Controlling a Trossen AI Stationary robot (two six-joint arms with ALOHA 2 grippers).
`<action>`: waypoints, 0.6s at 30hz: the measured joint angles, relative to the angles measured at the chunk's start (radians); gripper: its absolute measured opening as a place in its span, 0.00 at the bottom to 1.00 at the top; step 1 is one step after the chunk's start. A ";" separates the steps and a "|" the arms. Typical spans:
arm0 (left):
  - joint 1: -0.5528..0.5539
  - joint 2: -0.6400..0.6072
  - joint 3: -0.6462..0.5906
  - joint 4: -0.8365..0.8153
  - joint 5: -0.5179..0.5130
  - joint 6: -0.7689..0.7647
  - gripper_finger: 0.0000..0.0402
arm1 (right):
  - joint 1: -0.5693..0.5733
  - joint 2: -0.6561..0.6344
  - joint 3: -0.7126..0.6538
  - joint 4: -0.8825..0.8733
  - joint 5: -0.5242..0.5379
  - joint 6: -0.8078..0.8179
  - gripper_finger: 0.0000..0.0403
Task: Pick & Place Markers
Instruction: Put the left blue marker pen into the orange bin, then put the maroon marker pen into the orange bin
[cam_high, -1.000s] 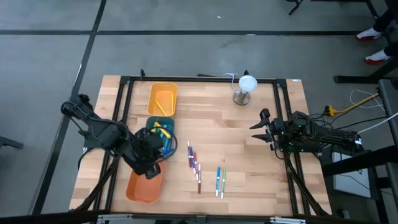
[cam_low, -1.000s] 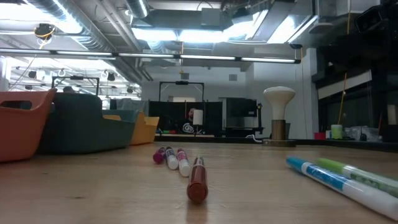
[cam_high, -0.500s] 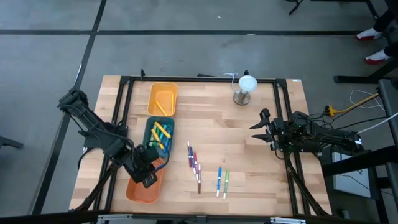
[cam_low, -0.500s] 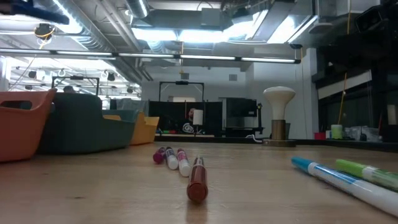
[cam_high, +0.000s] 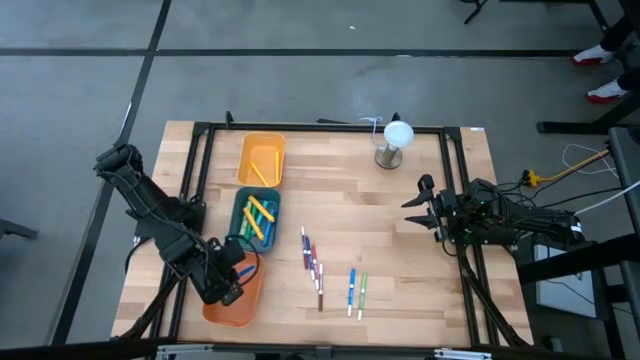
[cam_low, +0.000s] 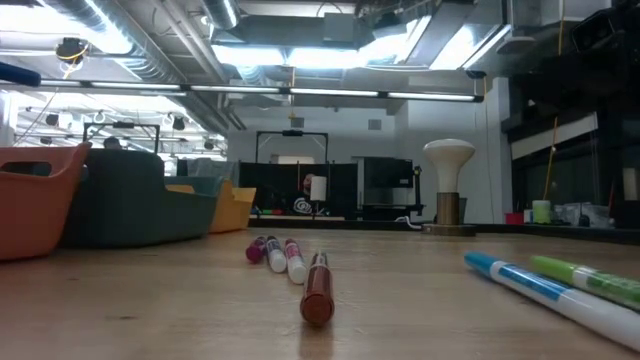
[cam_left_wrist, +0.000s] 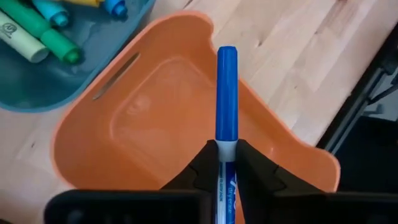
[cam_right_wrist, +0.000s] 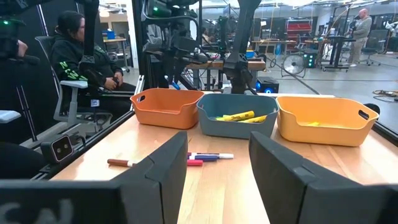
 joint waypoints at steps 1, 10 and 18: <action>-0.001 0.000 0.000 -0.005 0.000 0.003 0.09 | 0.000 0.000 0.000 0.000 0.000 0.000 0.42; -0.004 0.000 0.000 -0.043 -0.001 0.025 0.17 | 0.000 0.000 0.000 0.000 0.000 0.000 0.42; -0.004 0.000 0.000 -0.053 -0.001 0.010 0.20 | 0.000 0.000 0.000 0.000 0.000 0.000 0.42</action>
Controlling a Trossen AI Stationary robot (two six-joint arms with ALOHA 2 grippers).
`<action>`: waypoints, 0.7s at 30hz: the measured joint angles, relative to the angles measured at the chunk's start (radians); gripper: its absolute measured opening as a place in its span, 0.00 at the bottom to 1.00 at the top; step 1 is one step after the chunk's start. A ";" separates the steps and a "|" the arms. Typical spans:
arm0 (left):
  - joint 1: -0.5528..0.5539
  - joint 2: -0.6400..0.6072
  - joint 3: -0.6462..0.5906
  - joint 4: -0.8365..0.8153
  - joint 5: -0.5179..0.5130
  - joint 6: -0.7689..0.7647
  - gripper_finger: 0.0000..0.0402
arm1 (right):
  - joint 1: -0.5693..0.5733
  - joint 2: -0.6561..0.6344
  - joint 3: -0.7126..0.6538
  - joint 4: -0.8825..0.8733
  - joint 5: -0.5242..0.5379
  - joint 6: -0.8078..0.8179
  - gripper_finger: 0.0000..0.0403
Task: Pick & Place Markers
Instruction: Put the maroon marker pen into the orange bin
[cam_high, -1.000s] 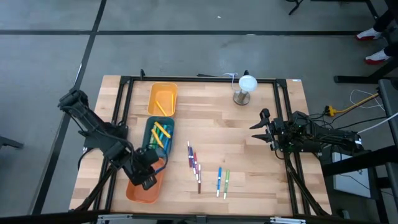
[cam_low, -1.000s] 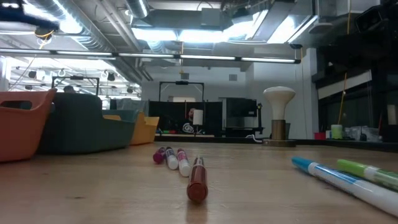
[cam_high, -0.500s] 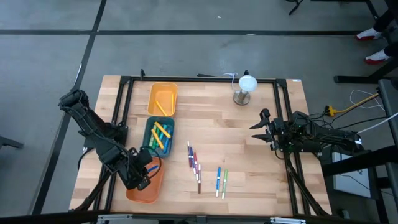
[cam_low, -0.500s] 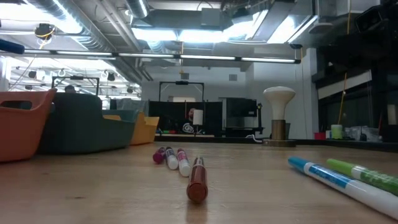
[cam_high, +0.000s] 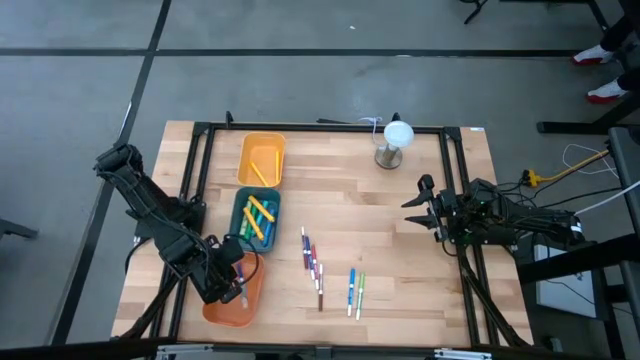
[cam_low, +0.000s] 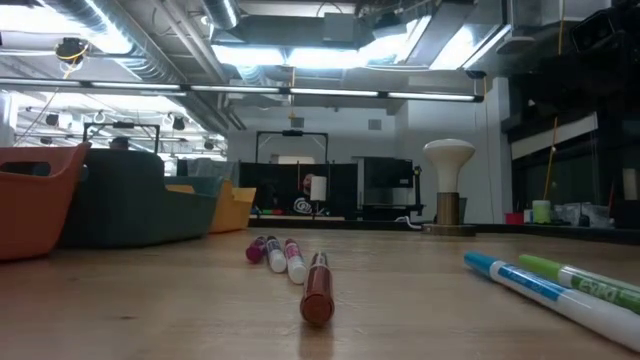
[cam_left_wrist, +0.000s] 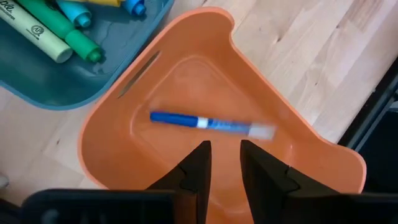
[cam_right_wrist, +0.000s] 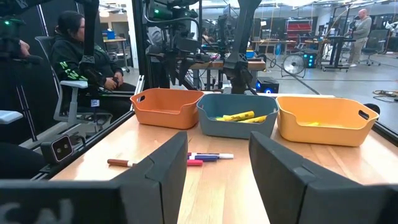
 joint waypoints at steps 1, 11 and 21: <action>0.000 0.000 0.000 0.000 0.000 0.000 0.20 | 0.000 0.000 0.000 0.000 0.000 0.000 0.42; 0.080 0.000 0.000 0.092 -0.025 0.159 0.19 | 0.000 0.000 0.000 0.000 0.000 0.000 0.42; 0.287 0.000 0.000 0.308 0.003 0.687 0.20 | 0.000 0.000 0.000 0.000 0.000 0.000 0.42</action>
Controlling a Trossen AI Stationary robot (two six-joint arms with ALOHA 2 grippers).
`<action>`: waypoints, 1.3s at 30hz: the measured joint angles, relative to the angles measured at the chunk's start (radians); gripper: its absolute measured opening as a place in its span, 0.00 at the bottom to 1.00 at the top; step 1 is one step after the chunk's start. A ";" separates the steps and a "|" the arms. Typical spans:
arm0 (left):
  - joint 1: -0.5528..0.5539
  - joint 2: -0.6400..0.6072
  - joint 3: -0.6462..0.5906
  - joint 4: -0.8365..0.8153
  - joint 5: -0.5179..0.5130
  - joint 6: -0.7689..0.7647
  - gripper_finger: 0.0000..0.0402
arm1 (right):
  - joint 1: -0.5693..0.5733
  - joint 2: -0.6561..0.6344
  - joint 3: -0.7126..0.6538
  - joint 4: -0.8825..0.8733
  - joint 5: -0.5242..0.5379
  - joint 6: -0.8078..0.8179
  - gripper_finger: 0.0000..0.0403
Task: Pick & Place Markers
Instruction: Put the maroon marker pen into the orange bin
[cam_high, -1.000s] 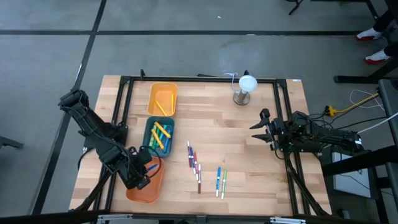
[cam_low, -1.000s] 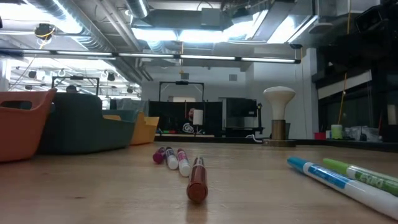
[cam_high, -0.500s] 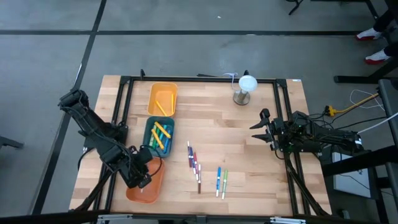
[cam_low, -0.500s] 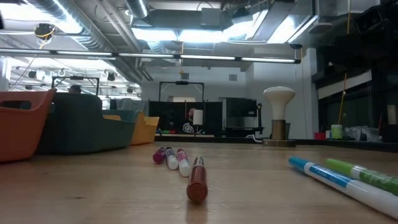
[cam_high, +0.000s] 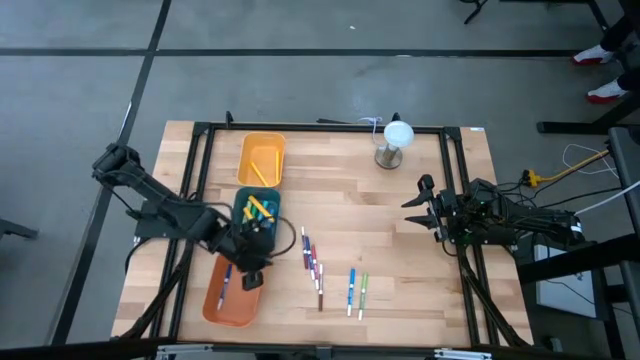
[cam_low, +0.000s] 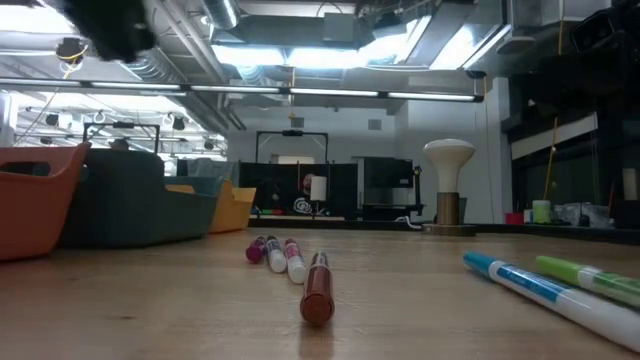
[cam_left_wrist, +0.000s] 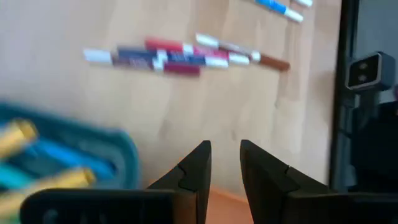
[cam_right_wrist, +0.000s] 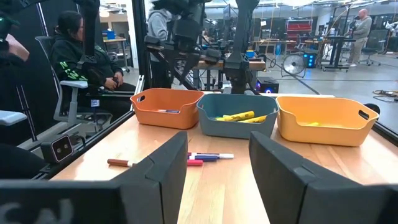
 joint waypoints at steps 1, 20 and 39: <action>0.022 0.000 0.000 0.012 0.000 0.055 0.20 | 0.000 0.000 0.000 0.000 0.000 0.000 0.42; 0.253 0.096 0.003 0.085 0.119 1.090 0.19 | 0.000 0.000 0.000 0.000 0.000 0.000 0.42; 0.271 0.395 0.130 0.030 0.017 1.506 0.19 | 0.000 0.000 0.000 0.000 0.000 0.000 0.42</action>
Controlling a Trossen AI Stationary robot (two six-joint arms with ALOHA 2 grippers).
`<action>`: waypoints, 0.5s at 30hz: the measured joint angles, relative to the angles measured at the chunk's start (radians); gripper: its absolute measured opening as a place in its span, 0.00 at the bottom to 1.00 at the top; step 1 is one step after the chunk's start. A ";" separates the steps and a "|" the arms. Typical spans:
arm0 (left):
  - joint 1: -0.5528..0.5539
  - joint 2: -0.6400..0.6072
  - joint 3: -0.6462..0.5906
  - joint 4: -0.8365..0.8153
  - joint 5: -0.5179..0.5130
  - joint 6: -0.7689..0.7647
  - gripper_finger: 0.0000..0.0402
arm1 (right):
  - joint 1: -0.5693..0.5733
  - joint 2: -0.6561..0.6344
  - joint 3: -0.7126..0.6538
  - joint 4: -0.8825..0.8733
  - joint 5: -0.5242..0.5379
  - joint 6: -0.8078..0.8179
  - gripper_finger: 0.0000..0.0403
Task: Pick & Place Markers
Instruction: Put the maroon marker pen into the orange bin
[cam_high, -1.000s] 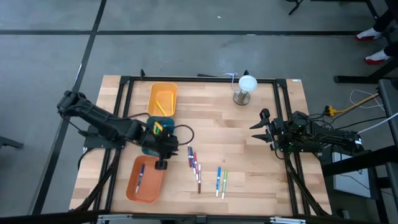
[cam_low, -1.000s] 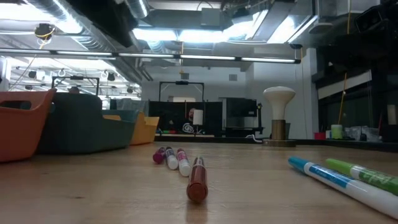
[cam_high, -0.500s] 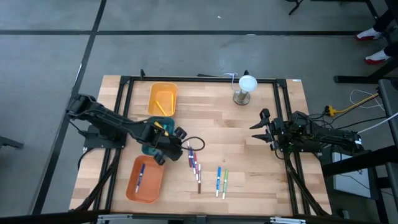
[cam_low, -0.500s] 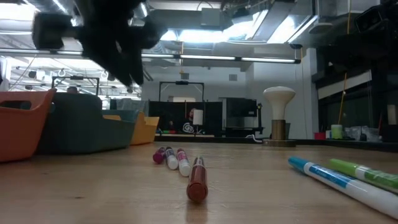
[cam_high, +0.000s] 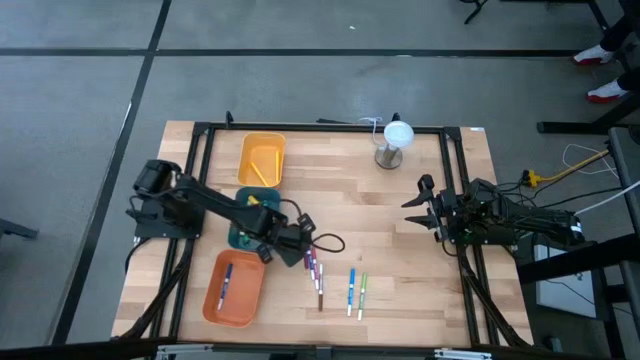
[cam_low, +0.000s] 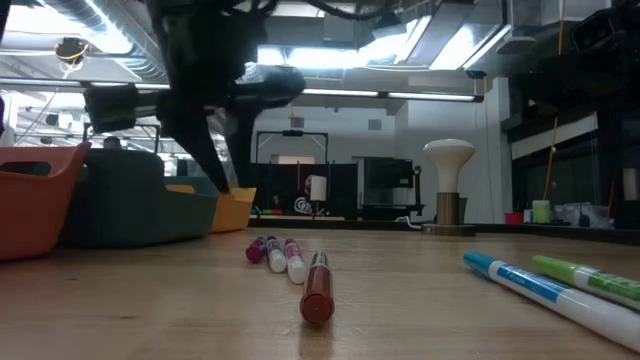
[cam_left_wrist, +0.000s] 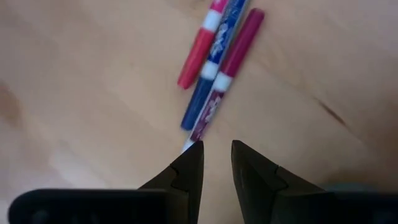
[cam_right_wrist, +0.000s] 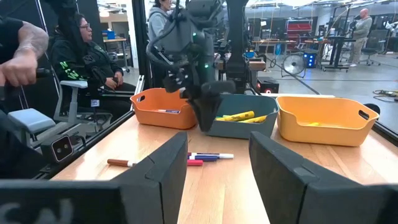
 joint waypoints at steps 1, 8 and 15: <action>0.000 0.019 0.021 -0.016 0.012 0.008 0.19 | 0.000 0.000 0.000 0.000 0.000 0.000 0.42; 0.001 0.144 0.151 -0.082 0.059 0.094 0.19 | 0.000 0.000 0.000 0.000 0.000 0.000 0.42; 0.004 0.220 0.205 -0.083 0.062 0.148 0.19 | 0.000 0.000 0.000 0.000 0.000 0.000 0.42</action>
